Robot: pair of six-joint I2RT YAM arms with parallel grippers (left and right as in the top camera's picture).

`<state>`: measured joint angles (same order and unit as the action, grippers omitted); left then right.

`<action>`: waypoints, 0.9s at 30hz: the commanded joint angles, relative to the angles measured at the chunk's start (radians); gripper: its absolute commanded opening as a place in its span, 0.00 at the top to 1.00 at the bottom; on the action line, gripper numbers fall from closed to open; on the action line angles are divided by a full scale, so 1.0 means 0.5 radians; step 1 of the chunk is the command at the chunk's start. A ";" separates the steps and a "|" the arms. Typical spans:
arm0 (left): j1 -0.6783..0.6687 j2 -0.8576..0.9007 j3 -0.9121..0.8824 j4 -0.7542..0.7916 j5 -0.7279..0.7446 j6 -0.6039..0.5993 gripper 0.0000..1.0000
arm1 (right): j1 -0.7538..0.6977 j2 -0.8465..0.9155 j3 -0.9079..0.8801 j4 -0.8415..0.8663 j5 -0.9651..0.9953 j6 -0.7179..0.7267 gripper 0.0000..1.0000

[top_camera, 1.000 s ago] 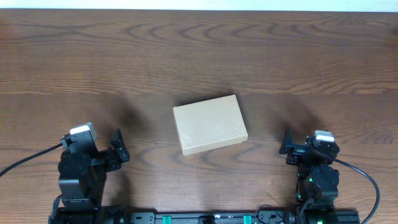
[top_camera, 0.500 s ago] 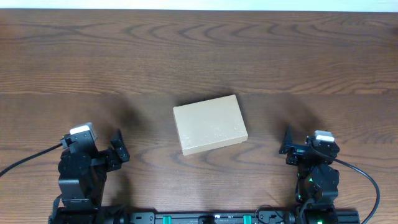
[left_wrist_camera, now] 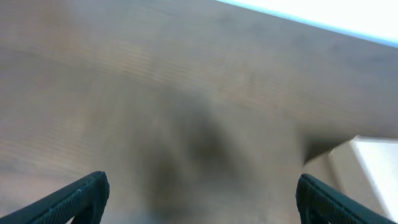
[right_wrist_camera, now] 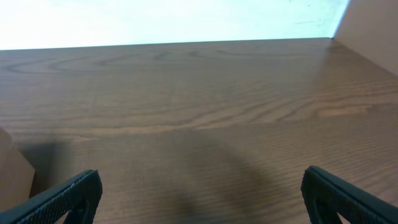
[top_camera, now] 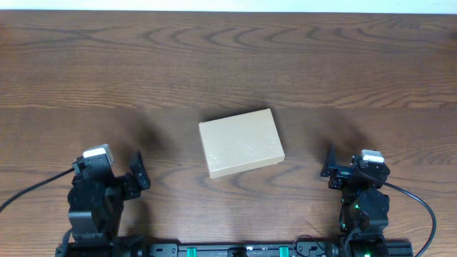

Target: Pack container

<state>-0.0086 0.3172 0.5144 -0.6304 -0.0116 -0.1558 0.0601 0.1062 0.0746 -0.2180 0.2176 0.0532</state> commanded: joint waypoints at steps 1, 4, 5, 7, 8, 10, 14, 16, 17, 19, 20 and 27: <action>0.004 -0.222 -0.196 0.314 0.060 0.258 0.05 | -0.016 -0.020 -0.012 0.005 0.021 0.035 0.01; 0.004 -0.320 -0.334 0.536 0.056 0.395 0.05 | -0.016 -0.020 -0.012 0.005 0.021 0.035 0.01; 0.004 -0.339 -0.381 0.595 0.055 0.418 0.05 | -0.016 -0.020 -0.012 0.005 0.021 0.035 0.01; 0.003 -0.351 -0.462 0.691 0.056 0.449 0.05 | -0.016 -0.020 -0.012 0.005 0.021 0.035 0.01; 0.003 -0.352 -0.494 0.727 0.056 0.451 0.05 | -0.016 -0.020 -0.012 0.005 0.021 0.035 0.01; 0.001 -0.353 -0.567 0.823 0.095 0.518 0.05 | -0.016 -0.020 -0.012 0.005 0.021 0.035 0.01; -0.014 -0.362 -0.703 0.982 0.217 0.681 0.05 | -0.016 -0.020 -0.012 0.005 0.021 0.035 0.01; -0.015 -0.378 -0.777 1.044 0.229 0.668 0.05 | -0.016 -0.020 -0.012 0.005 0.021 0.035 0.01; -0.015 -0.394 -0.809 1.063 0.240 0.661 0.05 | -0.016 -0.020 -0.012 0.005 0.021 0.035 0.01; -0.015 -0.433 -0.864 1.070 0.275 0.661 0.05 | -0.016 -0.020 -0.012 0.005 0.021 0.035 0.01; -0.015 -0.453 -0.891 1.067 0.286 0.654 0.05 | -0.016 -0.020 -0.012 0.005 0.021 0.035 0.01; -0.015 -0.536 -0.990 1.078 0.393 0.687 0.05 | -0.016 -0.020 -0.012 0.005 0.021 0.035 0.01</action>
<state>-0.0135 0.0650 0.0555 -0.0872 0.1406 0.1604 0.0601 0.1055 0.0738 -0.2157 0.2180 0.0536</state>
